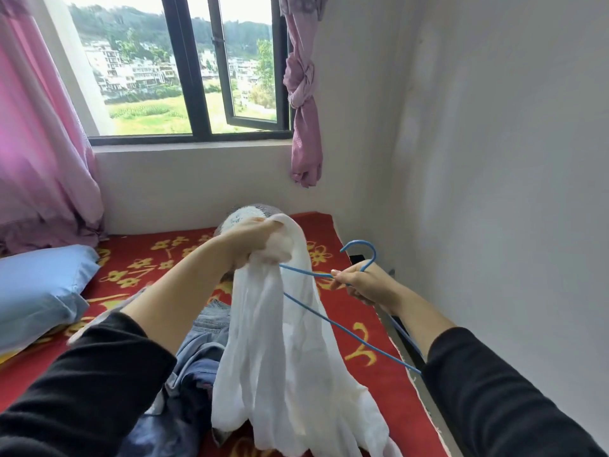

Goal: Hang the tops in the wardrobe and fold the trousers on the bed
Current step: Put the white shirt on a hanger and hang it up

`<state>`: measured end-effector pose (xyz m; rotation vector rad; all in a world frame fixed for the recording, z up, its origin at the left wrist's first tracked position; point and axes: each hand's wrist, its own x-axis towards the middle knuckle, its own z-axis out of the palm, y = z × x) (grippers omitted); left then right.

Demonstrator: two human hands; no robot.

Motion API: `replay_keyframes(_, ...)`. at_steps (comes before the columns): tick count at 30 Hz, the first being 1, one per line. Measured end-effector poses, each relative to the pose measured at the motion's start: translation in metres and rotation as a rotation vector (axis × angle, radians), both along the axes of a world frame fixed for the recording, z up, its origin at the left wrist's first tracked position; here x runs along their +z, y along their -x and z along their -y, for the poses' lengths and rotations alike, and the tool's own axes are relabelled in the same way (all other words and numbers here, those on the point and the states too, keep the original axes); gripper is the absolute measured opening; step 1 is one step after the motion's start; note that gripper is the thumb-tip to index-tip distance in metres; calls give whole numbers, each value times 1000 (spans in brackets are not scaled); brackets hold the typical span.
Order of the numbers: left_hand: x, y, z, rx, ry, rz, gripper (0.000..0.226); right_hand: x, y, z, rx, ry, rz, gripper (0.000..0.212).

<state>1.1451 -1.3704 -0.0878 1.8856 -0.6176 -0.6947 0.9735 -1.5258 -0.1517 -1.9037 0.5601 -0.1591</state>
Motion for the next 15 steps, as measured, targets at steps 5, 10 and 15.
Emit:
replay_keyframes(5,-2,12,-6,-447,-188,179,57,8,-17,-12,-24,-61,97,38)
replay_keyframes(10,-30,5,-8,-350,-553,849,10,7,-18,-21,34,-89,136,22)
replay_keyframes(15,-45,9,-8,-330,-279,833,25,7,-15,-31,255,-275,130,18)
